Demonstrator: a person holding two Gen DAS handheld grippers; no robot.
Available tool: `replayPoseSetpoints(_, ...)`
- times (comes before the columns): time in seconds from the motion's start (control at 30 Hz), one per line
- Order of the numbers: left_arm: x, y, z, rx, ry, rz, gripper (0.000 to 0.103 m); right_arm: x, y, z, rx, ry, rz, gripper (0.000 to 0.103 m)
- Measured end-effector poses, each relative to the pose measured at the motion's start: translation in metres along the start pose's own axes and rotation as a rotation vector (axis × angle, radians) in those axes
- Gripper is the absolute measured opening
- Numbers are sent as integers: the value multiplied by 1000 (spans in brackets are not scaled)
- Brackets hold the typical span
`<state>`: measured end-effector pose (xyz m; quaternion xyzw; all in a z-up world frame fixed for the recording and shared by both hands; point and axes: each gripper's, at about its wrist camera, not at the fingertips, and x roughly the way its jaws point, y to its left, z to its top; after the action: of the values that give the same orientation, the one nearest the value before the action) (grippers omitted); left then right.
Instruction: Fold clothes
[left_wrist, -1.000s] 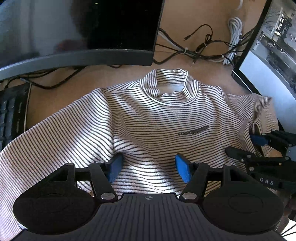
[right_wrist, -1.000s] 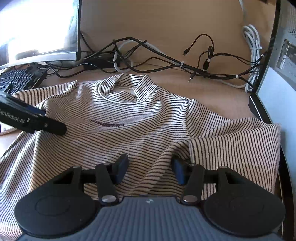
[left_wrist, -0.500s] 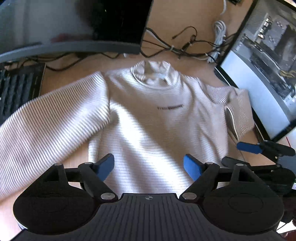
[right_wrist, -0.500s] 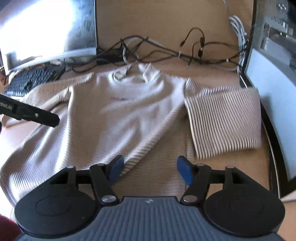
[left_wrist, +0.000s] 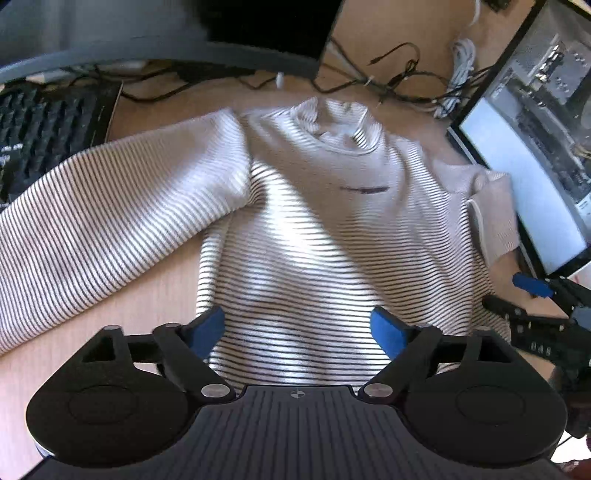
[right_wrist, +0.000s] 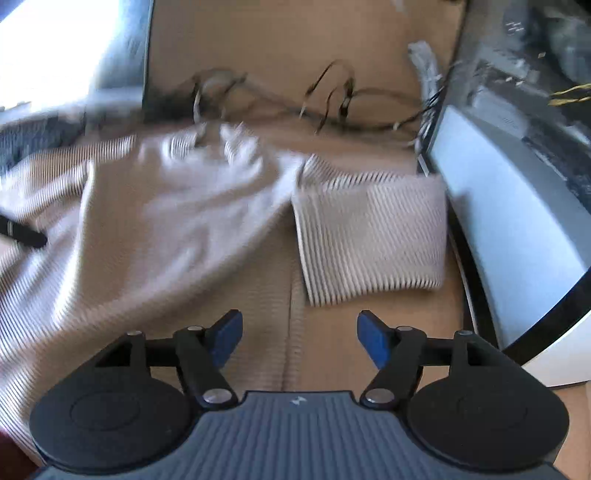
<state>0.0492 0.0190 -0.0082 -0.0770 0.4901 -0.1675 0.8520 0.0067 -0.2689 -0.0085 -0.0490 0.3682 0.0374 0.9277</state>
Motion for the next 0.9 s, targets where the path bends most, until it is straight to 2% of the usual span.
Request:
replayPoseSetpoints(0.13, -5, -13, 4, 44, -15, -51, 94, -12, 17, 21, 44, -65, 160, 69)
replayPoseSetpoints(0.2, 1, -18, 5, 54, 4, -43, 94, -4, 37, 20, -9, -41, 217, 69)
replayPoseSetpoints(0.27, 8, -19, 3, 42, 43, -33, 94, 5, 55, 14, -77, -4, 230, 70)
replayPoseSetpoints(0.4, 18, -16, -4, 7, 98, -48, 95, 13, 59, -3, -133, 55, 185, 77)
replayPoseSetpoints(0.47, 17, -15, -5, 15, 96, -52, 96, 10, 52, -12, -121, 76, 133, 85)
replayPoseSetpoints(0.63, 16, -14, -5, 4, 92, -67, 99, -3, 18, -30, -67, 133, -35, 88)
replayPoseSetpoints(0.73, 17, -13, -6, 2, 89, -70, 103, -15, 12, -31, 5, 127, -90, 90)
replayPoseSetpoints(0.77, 17, -13, -6, 3, 88, -71, 103, -19, 12, -30, 38, 121, -97, 94)
replayPoseSetpoints(0.83, 17, -15, -6, 11, 88, -62, 103, -27, 11, -27, 141, 107, -90, 102)
replayPoseSetpoints(0.9, 17, -17, -7, 24, 84, -56, 103, -30, 14, -22, 248, 97, -68, 102)
